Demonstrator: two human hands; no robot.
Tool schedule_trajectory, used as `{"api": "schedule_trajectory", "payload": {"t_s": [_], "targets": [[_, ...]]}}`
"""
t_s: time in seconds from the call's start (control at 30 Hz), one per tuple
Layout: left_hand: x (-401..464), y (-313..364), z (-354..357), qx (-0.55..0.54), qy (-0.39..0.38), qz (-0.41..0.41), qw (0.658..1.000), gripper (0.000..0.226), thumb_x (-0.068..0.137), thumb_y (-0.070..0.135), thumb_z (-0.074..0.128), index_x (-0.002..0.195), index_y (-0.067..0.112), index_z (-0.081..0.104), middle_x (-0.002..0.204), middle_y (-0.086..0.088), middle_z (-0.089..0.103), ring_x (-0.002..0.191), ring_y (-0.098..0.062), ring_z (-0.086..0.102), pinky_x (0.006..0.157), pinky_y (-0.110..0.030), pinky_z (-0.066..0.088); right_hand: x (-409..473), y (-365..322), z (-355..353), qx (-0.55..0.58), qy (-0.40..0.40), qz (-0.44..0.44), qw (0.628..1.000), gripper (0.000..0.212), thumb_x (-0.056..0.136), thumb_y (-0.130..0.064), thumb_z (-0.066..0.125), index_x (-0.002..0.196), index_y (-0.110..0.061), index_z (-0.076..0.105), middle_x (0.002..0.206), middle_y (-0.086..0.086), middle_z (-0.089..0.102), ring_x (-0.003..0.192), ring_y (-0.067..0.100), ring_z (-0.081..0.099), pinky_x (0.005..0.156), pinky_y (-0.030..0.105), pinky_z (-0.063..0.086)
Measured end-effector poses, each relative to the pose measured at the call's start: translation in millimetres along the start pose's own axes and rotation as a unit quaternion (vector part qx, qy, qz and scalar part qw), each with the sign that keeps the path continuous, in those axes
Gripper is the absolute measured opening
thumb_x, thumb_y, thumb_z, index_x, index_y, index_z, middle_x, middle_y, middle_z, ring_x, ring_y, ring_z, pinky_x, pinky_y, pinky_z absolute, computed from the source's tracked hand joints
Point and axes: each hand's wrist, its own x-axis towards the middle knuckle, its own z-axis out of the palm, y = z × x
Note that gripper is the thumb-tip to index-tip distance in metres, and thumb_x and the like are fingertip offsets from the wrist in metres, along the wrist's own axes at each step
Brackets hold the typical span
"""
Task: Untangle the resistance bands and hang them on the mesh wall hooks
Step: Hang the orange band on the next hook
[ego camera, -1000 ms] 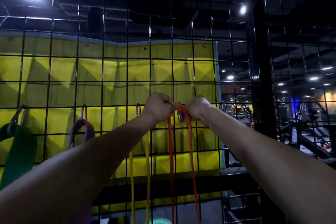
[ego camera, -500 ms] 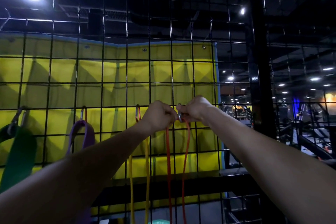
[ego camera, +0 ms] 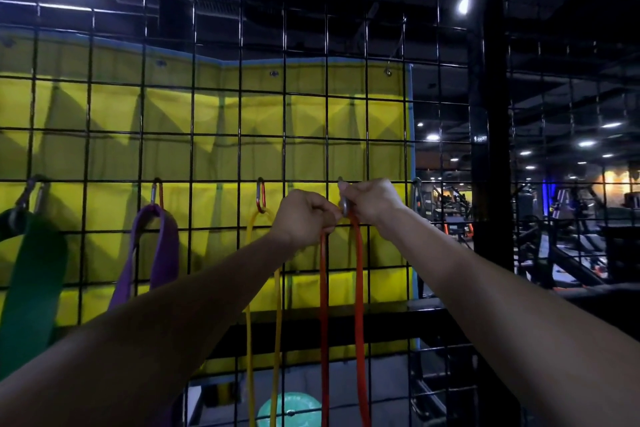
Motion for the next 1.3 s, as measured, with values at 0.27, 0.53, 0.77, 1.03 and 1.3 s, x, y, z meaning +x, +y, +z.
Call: {"api": "schedule_trajectory", "payload": {"t_s": [0.27, 0.53, 0.77, 1.03, 1.3], "targets": [[-13, -5, 14, -0.028, 0.016, -0.015, 0.999, 0.022, 0.082, 0.0, 0.065, 0.105, 0.001, 0.068, 0.082, -0.013, 0.066, 0.072, -0.019, 0.06, 0.072, -0.03, 0.054, -31, 38, -8, 0.116, 0.011, -0.022, 0.993, 0.016, 0.089, -0.012, 0.062, 0.101, -0.008, 0.071, 0.092, 0.005, 0.068, 0.083, 0.017, 0.061, 0.075, 0.029, 0.048], [-51, -24, 35, -0.04, 0.036, 0.019, 0.998, 0.052, 0.08, -0.008, 0.061, 0.129, 0.007, 0.05, 0.073, 0.008, 0.057, 0.067, -0.003, 0.059, 0.068, -0.027, 0.052, -63, 76, 0, -0.019, 0.045, -0.053, 0.997, 0.023, 0.08, 0.003, 0.062, 0.102, -0.004, 0.066, 0.077, -0.001, 0.061, 0.079, 0.019, 0.059, 0.074, 0.033, 0.048], [-116, -69, 47, -0.036, 0.044, 0.037, 0.998, 0.053, 0.085, 0.006, 0.062, 0.135, 0.015, 0.046, 0.08, 0.004, 0.054, 0.078, -0.009, 0.057, 0.065, -0.019, 0.049, -118, 112, 8, -0.088, 0.073, -0.049, 0.992, 0.015, 0.083, -0.002, 0.057, 0.095, -0.01, 0.052, 0.079, 0.0, 0.05, 0.076, 0.017, 0.049, 0.071, 0.034, 0.043], [-192, -113, 74, -0.034, 0.03, -0.04, 0.998, 0.038, 0.09, -0.004, 0.055, 0.126, 0.005, 0.052, 0.081, 0.008, 0.055, 0.073, 0.0, 0.058, 0.067, -0.005, 0.044, -190, 183, 31, -0.226, 0.063, 0.0, 0.972, 0.003, 0.085, -0.007, 0.055, 0.086, -0.01, 0.054, 0.084, 0.012, 0.059, 0.077, 0.03, 0.057, 0.067, 0.04, 0.048], [-219, -142, 80, 0.009, 0.01, -0.106, 0.994, 0.016, 0.085, -0.002, 0.061, 0.1, -0.001, 0.067, 0.092, -0.011, 0.065, 0.09, -0.021, 0.061, 0.082, -0.033, 0.049, -210, 206, 43, -0.25, 0.059, 0.045, 0.965, 0.012, 0.088, -0.006, 0.052, 0.078, -0.008, 0.059, 0.076, 0.011, 0.058, 0.072, 0.03, 0.06, 0.058, 0.03, 0.042]]}}
